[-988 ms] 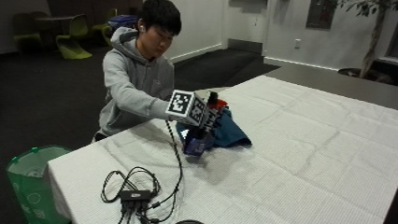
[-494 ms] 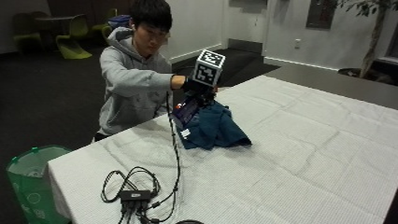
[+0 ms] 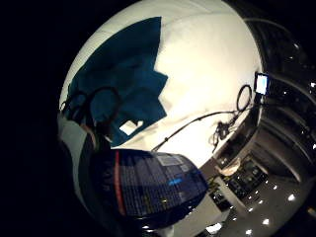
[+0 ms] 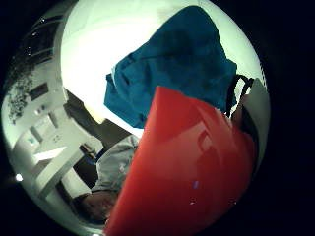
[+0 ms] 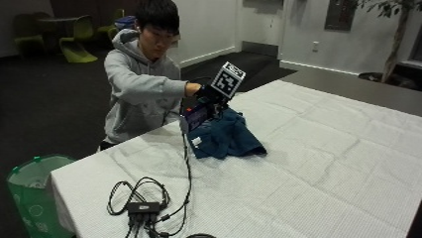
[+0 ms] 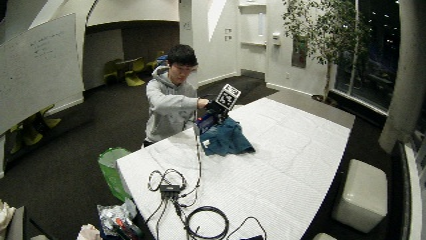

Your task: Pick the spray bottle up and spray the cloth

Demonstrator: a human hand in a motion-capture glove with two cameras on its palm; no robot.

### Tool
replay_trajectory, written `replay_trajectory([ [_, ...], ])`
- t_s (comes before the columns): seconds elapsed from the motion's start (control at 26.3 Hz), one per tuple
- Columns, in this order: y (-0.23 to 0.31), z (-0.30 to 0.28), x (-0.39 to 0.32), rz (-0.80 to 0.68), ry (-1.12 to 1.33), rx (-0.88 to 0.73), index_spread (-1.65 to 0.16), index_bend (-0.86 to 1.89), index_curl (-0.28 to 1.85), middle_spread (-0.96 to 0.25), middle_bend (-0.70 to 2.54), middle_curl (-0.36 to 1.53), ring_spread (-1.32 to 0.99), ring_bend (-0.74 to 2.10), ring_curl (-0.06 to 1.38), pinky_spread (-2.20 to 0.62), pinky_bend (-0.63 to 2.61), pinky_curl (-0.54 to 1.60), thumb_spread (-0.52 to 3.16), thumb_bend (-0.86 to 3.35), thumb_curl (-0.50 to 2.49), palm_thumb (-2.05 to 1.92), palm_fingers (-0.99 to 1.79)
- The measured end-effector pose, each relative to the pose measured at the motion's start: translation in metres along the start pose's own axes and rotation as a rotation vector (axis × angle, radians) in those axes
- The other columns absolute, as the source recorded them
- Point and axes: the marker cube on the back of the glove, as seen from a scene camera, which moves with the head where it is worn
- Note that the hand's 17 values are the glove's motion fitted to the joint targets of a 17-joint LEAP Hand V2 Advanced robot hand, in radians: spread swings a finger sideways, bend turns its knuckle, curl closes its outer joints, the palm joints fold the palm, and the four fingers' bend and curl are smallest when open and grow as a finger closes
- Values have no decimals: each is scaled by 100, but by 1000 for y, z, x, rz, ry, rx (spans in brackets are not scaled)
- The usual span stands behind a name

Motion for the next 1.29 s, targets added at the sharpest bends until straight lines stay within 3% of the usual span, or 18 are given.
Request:
replay_trajectory([
  [0.46, 29, -28, -4, 13, 25, 34, -17, 49, 53, -8, 63, 51, -18, 59, 43, -22, 35, 37, 22, -3, 71, 94, 138],
  [0.76, 14, -15, -4, 80, 49, 15, -18, 48, 54, -8, 62, 51, -18, 59, 43, -22, 35, 37, 22, -3, 72, 94, 138],
  [1.06, 2, 3, -38, -121, -102, 46, -17, 48, 54, -8, 63, 51, -18, 59, 44, -22, 35, 37, 22, -3, 73, 94, 138],
  [1.29, 22, -49, -89, -367, -519, 382, -17, 46, 54, -8, 63, 51, -17, 59, 44, -21, 36, 37, 23, -3, 74, 94, 138],
])
